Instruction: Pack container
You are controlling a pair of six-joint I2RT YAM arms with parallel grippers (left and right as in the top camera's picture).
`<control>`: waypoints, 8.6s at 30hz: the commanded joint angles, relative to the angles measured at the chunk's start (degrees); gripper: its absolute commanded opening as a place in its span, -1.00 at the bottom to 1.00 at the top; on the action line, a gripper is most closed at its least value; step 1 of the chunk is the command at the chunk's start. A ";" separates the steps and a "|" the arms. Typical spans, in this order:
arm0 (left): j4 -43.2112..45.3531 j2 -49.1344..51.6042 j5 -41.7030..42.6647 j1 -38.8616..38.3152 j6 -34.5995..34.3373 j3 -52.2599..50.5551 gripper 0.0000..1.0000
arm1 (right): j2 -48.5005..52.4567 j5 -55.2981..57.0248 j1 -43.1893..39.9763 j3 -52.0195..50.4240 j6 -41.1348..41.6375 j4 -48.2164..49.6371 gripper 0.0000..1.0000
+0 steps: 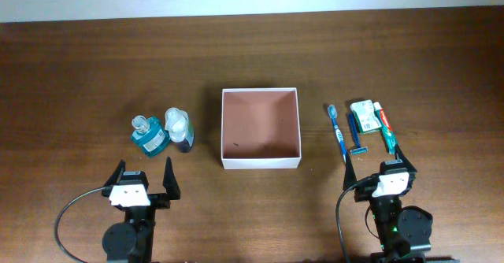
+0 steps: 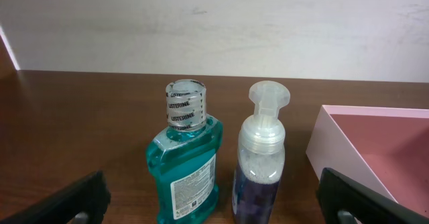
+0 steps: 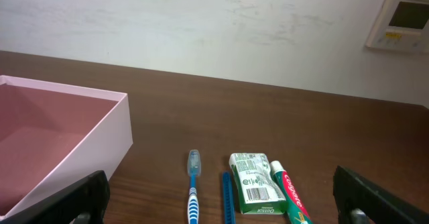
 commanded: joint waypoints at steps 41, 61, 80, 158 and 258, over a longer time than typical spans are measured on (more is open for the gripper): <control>0.00 -0.50 0.07 -0.13 1.31 -0.50 0.99 | -0.68 -0.35 -0.48 -0.28 0.04 -0.24 0.97; 0.00 -0.50 0.07 -0.13 1.31 -0.50 0.99 | -0.70 -0.35 -0.48 -0.28 0.02 -0.26 0.97; 0.20 -0.50 2.51 -0.13 1.05 -0.48 0.99 | -0.68 -0.35 -0.48 -0.28 0.04 -0.26 0.97; -57.92 85.35 -6.40 0.37 -16.35 81.79 0.66 | -0.68 -0.35 -0.48 -0.28 0.02 -0.26 0.97; -69.99 82.47 5.60 5.73 -9.07 110.44 -0.50 | -0.70 -0.35 -0.48 -0.28 0.04 -0.26 0.97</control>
